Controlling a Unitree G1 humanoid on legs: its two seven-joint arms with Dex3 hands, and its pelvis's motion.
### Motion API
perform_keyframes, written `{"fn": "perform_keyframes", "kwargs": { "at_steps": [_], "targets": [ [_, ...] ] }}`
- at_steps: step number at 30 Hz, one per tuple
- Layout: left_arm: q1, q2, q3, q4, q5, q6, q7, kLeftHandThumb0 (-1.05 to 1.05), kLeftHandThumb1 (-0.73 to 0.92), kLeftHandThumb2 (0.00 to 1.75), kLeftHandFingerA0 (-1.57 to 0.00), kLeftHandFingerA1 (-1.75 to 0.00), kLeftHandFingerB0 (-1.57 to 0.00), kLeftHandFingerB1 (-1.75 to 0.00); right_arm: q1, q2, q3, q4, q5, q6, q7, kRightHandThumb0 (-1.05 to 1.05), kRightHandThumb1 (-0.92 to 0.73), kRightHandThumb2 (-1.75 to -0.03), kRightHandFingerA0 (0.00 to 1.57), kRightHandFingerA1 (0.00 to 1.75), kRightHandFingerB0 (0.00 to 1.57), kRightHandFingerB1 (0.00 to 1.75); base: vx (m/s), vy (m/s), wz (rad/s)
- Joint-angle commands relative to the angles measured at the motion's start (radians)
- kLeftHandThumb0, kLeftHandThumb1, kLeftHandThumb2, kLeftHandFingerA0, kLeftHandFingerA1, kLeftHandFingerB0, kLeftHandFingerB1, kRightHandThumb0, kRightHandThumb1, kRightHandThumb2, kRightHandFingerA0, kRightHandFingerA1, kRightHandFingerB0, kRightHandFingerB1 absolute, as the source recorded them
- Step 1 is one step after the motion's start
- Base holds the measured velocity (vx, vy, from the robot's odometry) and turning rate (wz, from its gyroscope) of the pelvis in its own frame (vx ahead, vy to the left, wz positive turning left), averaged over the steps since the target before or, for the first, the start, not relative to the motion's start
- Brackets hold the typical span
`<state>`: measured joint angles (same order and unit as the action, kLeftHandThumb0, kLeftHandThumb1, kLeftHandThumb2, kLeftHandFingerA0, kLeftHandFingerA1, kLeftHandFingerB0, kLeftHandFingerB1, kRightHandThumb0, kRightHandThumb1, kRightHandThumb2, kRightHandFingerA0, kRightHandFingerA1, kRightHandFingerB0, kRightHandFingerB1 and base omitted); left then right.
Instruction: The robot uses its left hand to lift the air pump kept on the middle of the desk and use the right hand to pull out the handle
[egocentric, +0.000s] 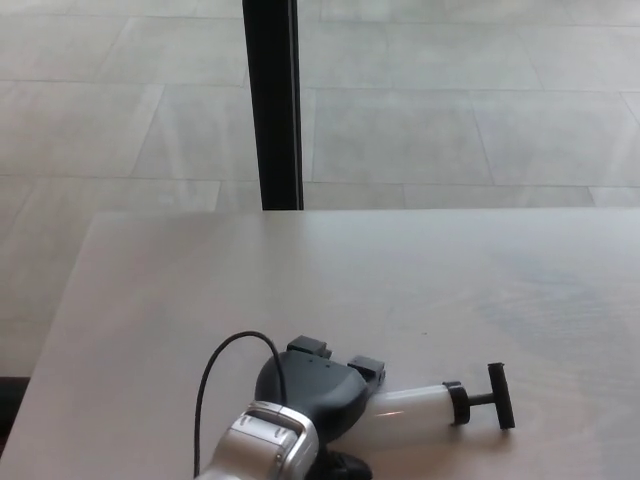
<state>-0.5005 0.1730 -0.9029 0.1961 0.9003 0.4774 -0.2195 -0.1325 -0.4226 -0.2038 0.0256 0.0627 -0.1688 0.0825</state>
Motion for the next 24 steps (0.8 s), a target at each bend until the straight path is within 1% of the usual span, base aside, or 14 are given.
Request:
{"fn": "perform_keyframes", "kwargs": {
  "at_steps": [1, 4, 5, 7, 8, 9, 10, 11, 13, 14, 16, 17, 19, 24],
  "targets": [
    [-0.01, -0.13, -0.026, 0.174, 0.212, 0.201, 0.242, -0.81, 0.76, 0.63, -0.23, -0.58, -0.29, -0.4, -0.024, 0.028, -0.017, -0.042, 0.031, 0.089, -0.003, -0.55, -0.74, -0.62, 0.61, 0.65, 0.6, 0.47, 0.0, 0.0, 0.0],
    [-0.016, -0.189, -0.012, 0.211, 0.206, 0.2, 0.307, -0.83, 0.76, 0.64, -0.27, -0.59, -0.31, -0.41, -0.023, 0.03, -0.012, -0.046, 0.021, 0.095, -0.004, -0.56, -0.73, -0.62, 0.63, 0.63, 0.62, 0.47, 0.0, 0.0, 0.0],
    [-0.014, -0.222, 0.004, 0.231, 0.19, 0.182, 0.377, -0.85, 0.63, 1.04, -0.32, -0.63, -0.31, -0.53, -0.025, 0.034, -0.007, -0.049, 0.015, 0.099, -0.005, -0.58, -0.73, -0.62, 0.64, 0.64, 0.63, 0.47, 0.0, 0.0, 0.0],
    [-0.018, -0.259, 0.016, 0.246, 0.178, 0.172, 0.421, -0.78, 0.75, 0.63, -0.37, -0.59, -0.4, -0.44, -0.028, 0.043, 0.0, -0.047, 0.006, 0.098, -0.012, -0.58, -0.73, -0.62, 0.66, 0.69, 0.66, 0.48, 0.0, 0.0, 0.0],
    [-0.02, -0.275, 0.02, 0.253, 0.175, 0.168, 0.437, -0.76, 0.6, 1.05, -0.33, -0.63, -0.29, -0.53, -0.032, 0.05, 0.003, -0.048, 0.002, 0.1, -0.015, -0.6, -0.72, -0.62, 0.66, 0.72, 0.67, 0.49, 0.0, 0.0, 0.0],
    [-0.021, -0.279, 0.026, 0.254, 0.175, 0.167, 0.44, -0.76, 0.6, 1.05, -0.33, -0.63, -0.29, -0.53, -0.035, 0.052, 0.005, -0.048, -0.001, 0.101, -0.016, -0.6, -0.72, -0.62, 0.66, 0.72, 0.67, 0.49, 0.0, 0.0, 0.0],
    [-0.018, -0.282, 0.024, 0.253, 0.179, 0.162, 0.451, -0.76, 0.77, 0.63, -0.39, -0.62, -0.41, -0.46, -0.036, 0.053, 0.004, -0.049, -0.001, 0.105, -0.017, -0.61, -0.72, -0.62, 0.65, 0.7, 0.67, 0.49, 0.0, 0.0, 0.0],
    [-0.013, -0.285, 0.017, 0.255, 0.19, 0.159, 0.474, -0.76, 0.58, 0.96, -0.45, -0.69, -0.41, -0.56, -0.034, 0.054, 0.003, -0.051, -0.003, 0.109, -0.018, -0.62, -0.72, -0.62, 0.64, 0.7, 0.66, 0.48, 0.0, 0.0, 0.0],
    [-0.013, -0.284, 0.017, 0.265, 0.199, 0.161, 0.491, -0.76, 0.58, 0.96, -0.45, -0.69, -0.41, -0.56, -0.038, 0.056, 0.005, -0.051, -0.008, 0.109, -0.02, -0.62, -0.72, -0.62, 0.64, 0.7, 0.66, 0.48, 0.0, 0.0, 0.0],
    [-0.008, -0.284, 0.017, 0.268, 0.199, 0.158, 0.495, -0.75, 0.73, 0.61, -0.53, -0.73, -0.45, -0.46, -0.036, 0.05, 0.005, -0.051, -0.019, 0.109, -0.021, -0.63, -0.72, -0.62, 0.64, 0.67, 0.65, 0.48, 0.0, 0.0, 0.0],
    [-0.025, -0.266, -0.013, 0.273, 0.229, 0.194, 0.38, -0.71, 0.74, 0.62, -0.7, -0.74, -0.34, -0.46, -0.033, 0.05, 0.001, -0.052, -0.024, 0.108, -0.026, -0.62, -0.73, -0.61, 0.63, 0.63, 0.64, 0.47, 0.0, 0.0, 0.0],
    [-0.04, -0.263, -0.037, 0.275, 0.253, 0.235, 0.26, -0.73, 0.56, 0.94, -0.73, -0.83, -0.17, -0.53, -0.031, 0.047, -0.003, -0.051, -0.027, 0.107, -0.024, -0.62, -0.73, -0.63, 0.63, 0.64, 0.63, 0.47, 0.0, 0.0, 0.0],
    [-0.05, -0.262, -0.056, 0.279, 0.261, 0.275, 0.132, -0.58, 0.62, 0.58, -0.92, -0.97, -0.18, -0.42, -0.022, 0.046, -0.011, -0.061, -0.029, 0.119, -0.025, -0.58, -0.72, -0.62, 0.63, 0.63, 0.62, 0.47, 0.0, 0.0, 0.0],
    [-0.039, -0.219, -0.078, 0.279, 0.258, 0.286, -0.009, -0.33, 0.47, 0.55, -0.81, -1.31, -0.29, -0.46, -0.008, 0.049, -0.025, -0.059, -0.031, 0.102, -0.031, -0.55, -0.71, -0.61, 0.65, 0.63, 0.63, 0.48, 0.0, 0.0, 0.0]
  ]
}}
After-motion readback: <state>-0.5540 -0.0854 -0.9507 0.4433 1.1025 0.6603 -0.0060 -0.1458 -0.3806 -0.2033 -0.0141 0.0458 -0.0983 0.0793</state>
